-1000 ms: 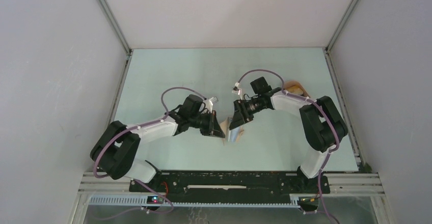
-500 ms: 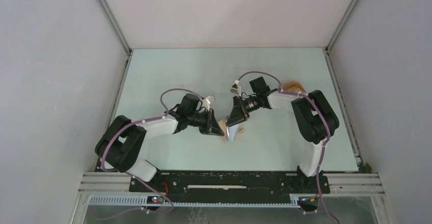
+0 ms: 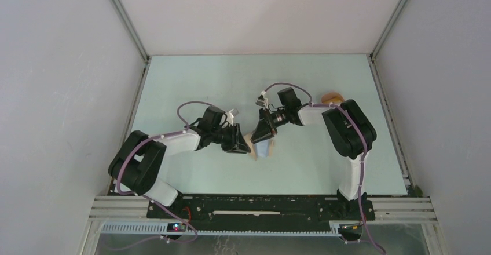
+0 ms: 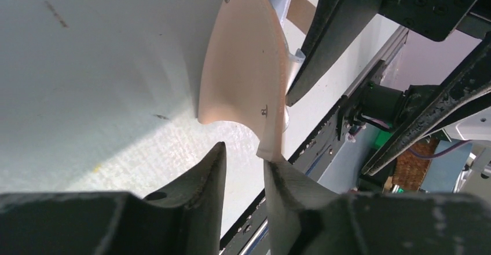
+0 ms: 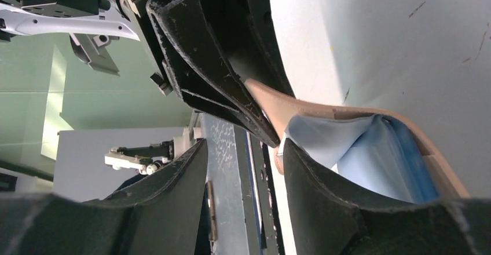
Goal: Put the credit cards into the card holder
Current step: Place the card holder at the center of the board.
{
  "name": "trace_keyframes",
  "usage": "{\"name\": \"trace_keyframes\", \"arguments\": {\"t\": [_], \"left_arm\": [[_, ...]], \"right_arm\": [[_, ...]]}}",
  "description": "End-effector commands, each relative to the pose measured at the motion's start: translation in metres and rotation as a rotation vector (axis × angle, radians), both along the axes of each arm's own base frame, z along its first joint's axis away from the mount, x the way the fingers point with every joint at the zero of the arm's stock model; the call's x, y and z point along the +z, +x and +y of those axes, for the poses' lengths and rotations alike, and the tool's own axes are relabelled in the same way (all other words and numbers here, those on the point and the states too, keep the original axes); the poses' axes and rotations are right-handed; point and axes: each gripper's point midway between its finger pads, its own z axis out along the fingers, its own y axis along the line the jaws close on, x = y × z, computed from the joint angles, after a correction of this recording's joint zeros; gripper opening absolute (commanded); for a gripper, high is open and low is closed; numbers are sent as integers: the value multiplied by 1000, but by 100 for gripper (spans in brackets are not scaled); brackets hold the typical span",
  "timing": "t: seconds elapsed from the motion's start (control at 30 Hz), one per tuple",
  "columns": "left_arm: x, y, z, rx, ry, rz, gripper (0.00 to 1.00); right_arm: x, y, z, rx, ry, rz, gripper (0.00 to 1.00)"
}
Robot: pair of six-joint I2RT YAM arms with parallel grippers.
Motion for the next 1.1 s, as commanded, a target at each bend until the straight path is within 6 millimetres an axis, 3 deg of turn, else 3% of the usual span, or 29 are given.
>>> {"name": "trace_keyframes", "arguments": {"t": [0.0,0.4,0.67,0.93,1.07], "left_arm": [[-7,0,14,33,57,-28,37],[9,4,20,112,23,-99,46],[8,13,45,278,67,-157,47],[6,9,72,435,55,-181,49],[11,7,85,515,36,-222,54]], "right_arm": [[7,7,11,10,35,-5,59],[-1,10,25,6,36,34,57],[5,0,42,51,33,-6,55],[-15,-11,50,85,-49,-14,52],[-28,-16,52,101,-105,-19,51]]}}
